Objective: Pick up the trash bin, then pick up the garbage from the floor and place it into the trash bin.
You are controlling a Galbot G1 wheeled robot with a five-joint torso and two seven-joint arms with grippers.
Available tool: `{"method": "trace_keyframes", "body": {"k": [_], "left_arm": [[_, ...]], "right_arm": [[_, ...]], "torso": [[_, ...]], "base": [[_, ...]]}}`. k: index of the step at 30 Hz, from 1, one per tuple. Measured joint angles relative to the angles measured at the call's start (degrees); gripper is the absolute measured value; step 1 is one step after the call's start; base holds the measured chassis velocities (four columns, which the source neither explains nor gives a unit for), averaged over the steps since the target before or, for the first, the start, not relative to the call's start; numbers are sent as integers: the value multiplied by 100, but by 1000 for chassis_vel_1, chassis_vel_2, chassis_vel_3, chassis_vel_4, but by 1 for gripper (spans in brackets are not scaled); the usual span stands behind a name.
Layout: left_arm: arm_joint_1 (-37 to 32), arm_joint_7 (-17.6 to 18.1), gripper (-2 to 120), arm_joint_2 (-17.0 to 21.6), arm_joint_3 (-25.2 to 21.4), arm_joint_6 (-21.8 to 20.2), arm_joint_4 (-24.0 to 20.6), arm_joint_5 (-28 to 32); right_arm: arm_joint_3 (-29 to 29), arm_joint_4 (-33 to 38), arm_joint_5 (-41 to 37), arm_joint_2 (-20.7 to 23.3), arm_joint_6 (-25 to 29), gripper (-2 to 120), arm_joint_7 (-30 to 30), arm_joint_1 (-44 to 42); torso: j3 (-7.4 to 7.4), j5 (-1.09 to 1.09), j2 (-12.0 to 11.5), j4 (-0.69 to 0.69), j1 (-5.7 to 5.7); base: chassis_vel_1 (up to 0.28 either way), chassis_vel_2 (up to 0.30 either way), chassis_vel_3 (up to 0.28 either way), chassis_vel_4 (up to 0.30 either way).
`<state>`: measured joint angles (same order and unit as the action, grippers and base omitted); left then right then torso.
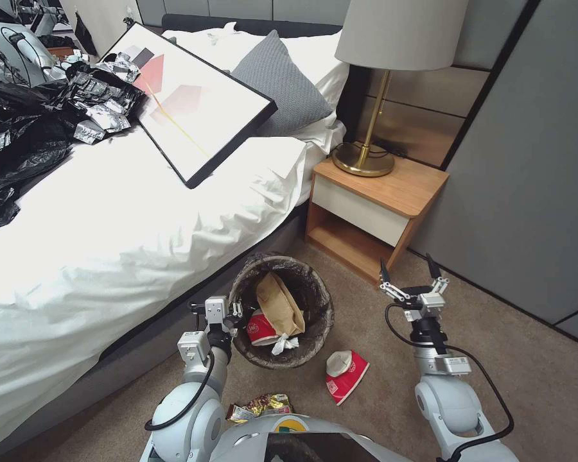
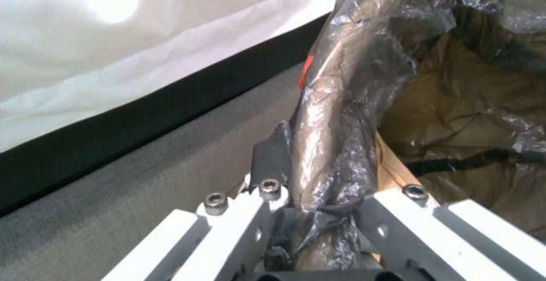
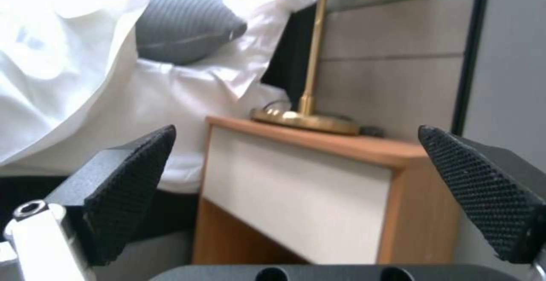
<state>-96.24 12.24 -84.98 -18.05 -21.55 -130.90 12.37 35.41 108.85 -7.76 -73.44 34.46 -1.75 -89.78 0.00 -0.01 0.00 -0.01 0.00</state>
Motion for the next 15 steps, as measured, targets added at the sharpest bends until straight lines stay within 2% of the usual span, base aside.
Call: {"method": "trace_keyframes", "body": {"k": [1,4,5,6,7,8,9,11,14,15], "left_arm": [[-3,0,3,0,-4,0,-11,1],[-23,1,3,2,-21,0,-49,2],[-23,1,3,2,-21,0,-49,2],[-27,2,3,7,-38,-3,-75,6],[-26,4,3,10,-43,-4,-82,9],[-26,4,3,10,-43,-4,-82,9],[-19,6,3,14,-49,-7,-94,18],[-17,6,3,15,-50,-8,-97,21],[-4,6,3,16,-51,-10,-102,32],[-4,6,3,16,-51,-10,-102,32]], "right_arm": [[-58,5,0,16,-75,100,-14,19],[-306,131,-277,149,-860,100,-183,31],[-306,131,-277,149,-860,100,-183,31],[-503,189,-595,327,-1659,100,-428,20],[-562,192,-700,402,-1921,100,-513,18],[-562,192,-700,402,-1921,100,-513,18],[-741,191,-1020,687,-2557,100,-750,-1],[-793,192,-1166,812,-2757,100,-790,-17],[-1012,300,-2000,1446,-3952,100,-980,-140],[-1012,300,-2000,1446,-3952,100,-980,-140]], "torso": [[0,0,0,1,0],[0,0,0,2,0],[0,0,0,2,0],[0,1,0,1,0],[0,0,0,2,0],[0,0,0,2,0],[0,3,0,0,0],[0,2,0,1,0],[-1,1,0,0,0],[-1,1,0,0,0]], "base": [[0,0,0,0],[0,0,0,0],[0,0,0,0],[0,0,0,0],[0,0,0,0],[0,0,0,0],[0,0,0,0],[0,0,0,0],[0,0,0,0],[0,0,0,0]]}}
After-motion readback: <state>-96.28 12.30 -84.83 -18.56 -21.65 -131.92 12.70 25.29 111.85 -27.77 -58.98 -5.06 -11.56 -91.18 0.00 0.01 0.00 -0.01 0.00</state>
